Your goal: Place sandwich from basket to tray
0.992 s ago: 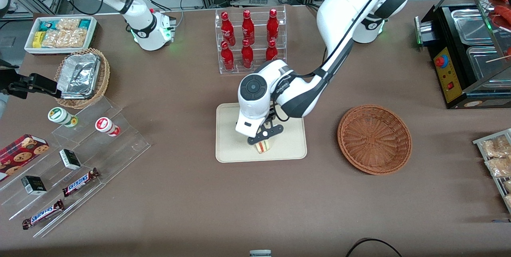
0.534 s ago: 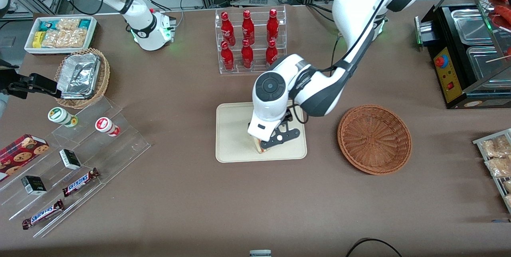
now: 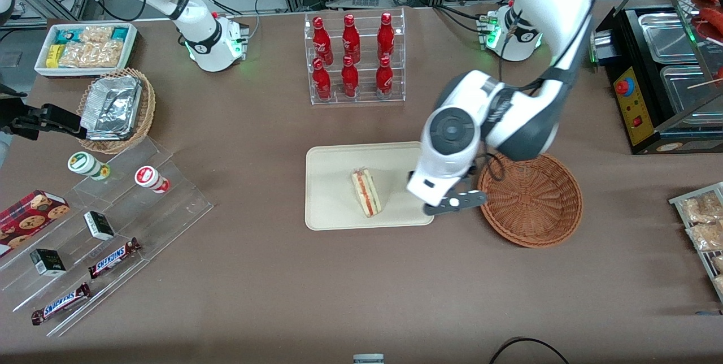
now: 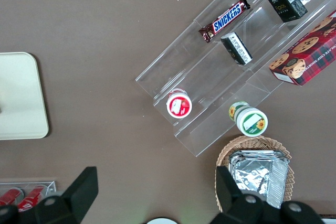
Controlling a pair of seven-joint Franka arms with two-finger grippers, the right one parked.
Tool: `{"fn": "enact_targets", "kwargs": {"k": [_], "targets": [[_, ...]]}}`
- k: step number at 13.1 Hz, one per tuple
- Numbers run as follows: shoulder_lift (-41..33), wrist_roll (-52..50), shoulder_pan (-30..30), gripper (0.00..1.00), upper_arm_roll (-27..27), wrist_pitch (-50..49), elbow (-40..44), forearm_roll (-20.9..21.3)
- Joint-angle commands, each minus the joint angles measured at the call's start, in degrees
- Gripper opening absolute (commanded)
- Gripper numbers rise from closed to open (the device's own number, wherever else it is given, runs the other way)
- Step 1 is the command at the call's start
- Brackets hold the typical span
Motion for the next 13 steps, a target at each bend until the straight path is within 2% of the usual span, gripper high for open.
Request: {"fn": "enact_targets", "kwargs": {"k": [1,5,7,9,11,13], "targets": [[-9.7,9.5,5.7,1.0,-0.5,3.6,-11.4,-2.8],[-15.1,23.7,12.7,1.0,-0.4,2.4,-14.8,-6.8],[-16.5,25.1,15.3,1.0,-0.4,0.0,-14.9,-8.1],[-19.2,31.3,17.3,1.0,0.1,-0.2,-16.3,-9.5],[-24.5,38.8,14.9,1.0,7.3,-1.3,-19.6,-12.3],[-26.7,45.1,15.2,1.0,9.2,-5.8,-18.7,-12.3]]}}
